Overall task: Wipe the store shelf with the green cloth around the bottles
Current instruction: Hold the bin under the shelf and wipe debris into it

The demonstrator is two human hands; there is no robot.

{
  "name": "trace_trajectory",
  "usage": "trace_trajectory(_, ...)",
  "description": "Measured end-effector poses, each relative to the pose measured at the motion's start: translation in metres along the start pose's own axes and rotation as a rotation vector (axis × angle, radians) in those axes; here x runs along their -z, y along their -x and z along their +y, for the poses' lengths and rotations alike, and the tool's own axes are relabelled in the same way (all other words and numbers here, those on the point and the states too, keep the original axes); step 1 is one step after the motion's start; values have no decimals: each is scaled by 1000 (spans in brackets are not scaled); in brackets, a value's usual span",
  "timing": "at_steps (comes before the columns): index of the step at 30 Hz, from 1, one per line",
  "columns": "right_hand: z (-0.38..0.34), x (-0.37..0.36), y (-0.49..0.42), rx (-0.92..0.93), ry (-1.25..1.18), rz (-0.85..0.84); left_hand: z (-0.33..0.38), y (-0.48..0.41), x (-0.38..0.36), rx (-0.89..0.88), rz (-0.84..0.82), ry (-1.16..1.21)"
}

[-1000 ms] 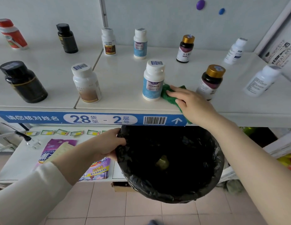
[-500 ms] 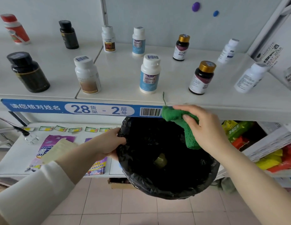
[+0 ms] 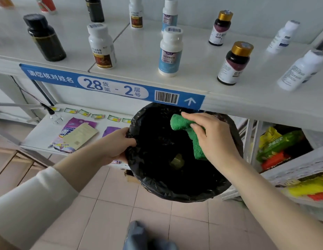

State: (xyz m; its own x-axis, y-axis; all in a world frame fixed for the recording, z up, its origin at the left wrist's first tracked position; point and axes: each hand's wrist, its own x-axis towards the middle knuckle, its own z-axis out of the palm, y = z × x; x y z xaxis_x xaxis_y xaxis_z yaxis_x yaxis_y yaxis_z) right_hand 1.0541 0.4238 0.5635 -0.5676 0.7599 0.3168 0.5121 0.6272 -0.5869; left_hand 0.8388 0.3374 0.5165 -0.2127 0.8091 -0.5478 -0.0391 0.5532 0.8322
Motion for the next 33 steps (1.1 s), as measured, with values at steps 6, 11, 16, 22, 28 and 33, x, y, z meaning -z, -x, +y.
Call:
trace_trajectory(6, -8, 1, 9, -157, -128, -221, -39, 30, 11, 28, 94, 74)
trace_trajectory(11, -56, -30, 22, 45, -86, -171, -74, 63, 36, 87, 178, 146)
trace_trajectory(16, -103, -96, 37, 74, -96, -381, -117, 101, 85, 123, 290, 217)
trace_trajectory(22, -156, -184, 38, 31, -231, -405, -176, 146, 161, 140, 427, 297)
trace_trajectory(28, -225, -287, 42, -6, -215, -639, -243, 189, 241, 178, 530, 352)
trace_trajectory(33, -271, -361, 55, -58, -317, -691, -300, 201, 300, 268, 588, 374)
